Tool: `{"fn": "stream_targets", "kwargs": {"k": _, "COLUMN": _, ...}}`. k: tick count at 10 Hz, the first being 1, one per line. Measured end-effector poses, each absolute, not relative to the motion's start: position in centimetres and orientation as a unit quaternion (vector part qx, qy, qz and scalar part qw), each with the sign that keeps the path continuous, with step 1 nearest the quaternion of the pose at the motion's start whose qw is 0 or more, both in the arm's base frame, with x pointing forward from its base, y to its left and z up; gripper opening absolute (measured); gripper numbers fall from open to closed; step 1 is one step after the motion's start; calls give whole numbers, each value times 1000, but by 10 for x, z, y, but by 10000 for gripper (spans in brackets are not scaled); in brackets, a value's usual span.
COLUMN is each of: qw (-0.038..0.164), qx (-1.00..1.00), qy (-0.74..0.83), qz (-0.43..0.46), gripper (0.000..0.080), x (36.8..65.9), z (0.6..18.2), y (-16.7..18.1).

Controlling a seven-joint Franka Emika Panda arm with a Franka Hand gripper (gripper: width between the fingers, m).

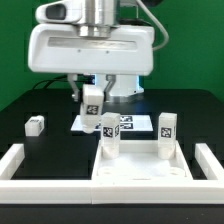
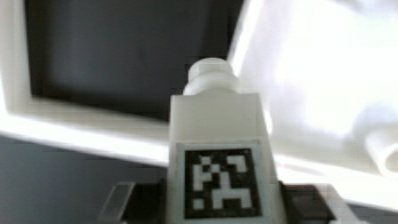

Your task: Assemble square table

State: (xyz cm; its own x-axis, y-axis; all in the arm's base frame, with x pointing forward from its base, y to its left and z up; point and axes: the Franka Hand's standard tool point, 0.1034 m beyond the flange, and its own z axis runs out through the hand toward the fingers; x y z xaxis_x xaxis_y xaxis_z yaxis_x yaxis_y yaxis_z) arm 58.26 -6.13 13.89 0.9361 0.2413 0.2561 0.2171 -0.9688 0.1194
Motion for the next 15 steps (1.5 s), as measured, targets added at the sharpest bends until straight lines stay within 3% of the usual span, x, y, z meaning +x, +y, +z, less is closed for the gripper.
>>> {"fn": "stream_targets", "kwargs": {"k": 4, "qw": 88, "qx": 960, "qy": 135, "qz": 227, "gripper": 290, "x": 578, "z": 139, "y": -85}}
{"fn": "stream_targets", "kwargs": {"k": 6, "qw": 83, "qx": 963, "qy": 138, "qz": 218, "gripper": 290, "x": 578, "z": 137, "y": -80}}
{"fn": "stream_targets", "kwargs": {"k": 7, "qw": 70, "qx": 967, "qy": 132, "qz": 205, "gripper": 290, "x": 578, "z": 134, "y": -70}}
{"fn": "stream_targets", "kwargs": {"k": 9, "qw": 36, "qx": 969, "qy": 116, "qz": 213, "gripper": 290, "x": 601, "z": 135, "y": -16}}
{"fn": "stream_targets", "kwargs": {"k": 11, "qw": 10, "qx": 972, "qy": 101, "qz": 213, "gripper": 290, "x": 631, "z": 147, "y": 16}}
{"fn": "stream_targets", "kwargs": {"k": 15, "qw": 14, "qx": 971, "qy": 106, "qz": 216, "gripper": 290, "x": 629, "z": 144, "y": 12}}
